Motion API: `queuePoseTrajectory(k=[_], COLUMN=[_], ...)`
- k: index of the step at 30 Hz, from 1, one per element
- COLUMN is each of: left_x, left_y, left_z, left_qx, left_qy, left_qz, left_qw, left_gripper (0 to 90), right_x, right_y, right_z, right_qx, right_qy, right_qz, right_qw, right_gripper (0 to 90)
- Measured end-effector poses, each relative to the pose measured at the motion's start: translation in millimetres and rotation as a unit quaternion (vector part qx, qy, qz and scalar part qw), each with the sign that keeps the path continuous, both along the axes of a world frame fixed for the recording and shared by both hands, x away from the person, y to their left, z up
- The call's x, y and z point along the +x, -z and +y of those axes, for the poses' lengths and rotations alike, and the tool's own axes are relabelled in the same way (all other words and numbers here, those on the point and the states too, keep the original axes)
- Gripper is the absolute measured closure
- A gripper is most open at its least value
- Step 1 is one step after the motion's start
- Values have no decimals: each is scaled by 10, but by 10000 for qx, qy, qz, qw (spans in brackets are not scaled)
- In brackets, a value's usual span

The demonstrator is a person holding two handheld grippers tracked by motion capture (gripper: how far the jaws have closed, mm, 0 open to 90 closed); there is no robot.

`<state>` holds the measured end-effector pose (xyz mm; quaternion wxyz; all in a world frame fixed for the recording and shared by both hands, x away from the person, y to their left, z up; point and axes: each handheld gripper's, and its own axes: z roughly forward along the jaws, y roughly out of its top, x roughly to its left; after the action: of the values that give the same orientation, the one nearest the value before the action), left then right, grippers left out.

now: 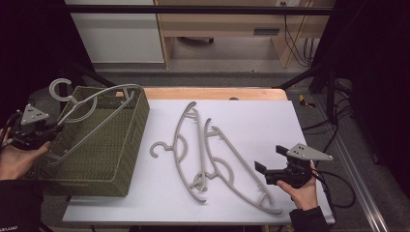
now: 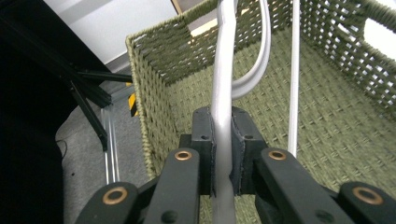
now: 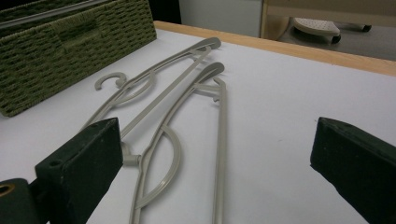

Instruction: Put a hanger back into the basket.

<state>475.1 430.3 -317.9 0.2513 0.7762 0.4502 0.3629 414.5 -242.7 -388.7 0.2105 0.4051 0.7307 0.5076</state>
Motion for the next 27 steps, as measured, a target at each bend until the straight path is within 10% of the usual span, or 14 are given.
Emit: queuePoseTrajectory(k=[21, 27], left_x=[49, 144], left_y=[464, 548], left_z=[105, -32], left_qx=[-105, 169], left_qy=[-297, -215], left_qz=[348, 775], left_qw=[9989, 9966], left_gripper=[816, 811], right_x=[7, 5], right_y=[18, 20], right_z=[11, 12], right_qx=[-99, -119], right_qy=[-30, -44], right_qz=[78, 71], right_qw=[9999, 9999], right_gripper=[26, 26])
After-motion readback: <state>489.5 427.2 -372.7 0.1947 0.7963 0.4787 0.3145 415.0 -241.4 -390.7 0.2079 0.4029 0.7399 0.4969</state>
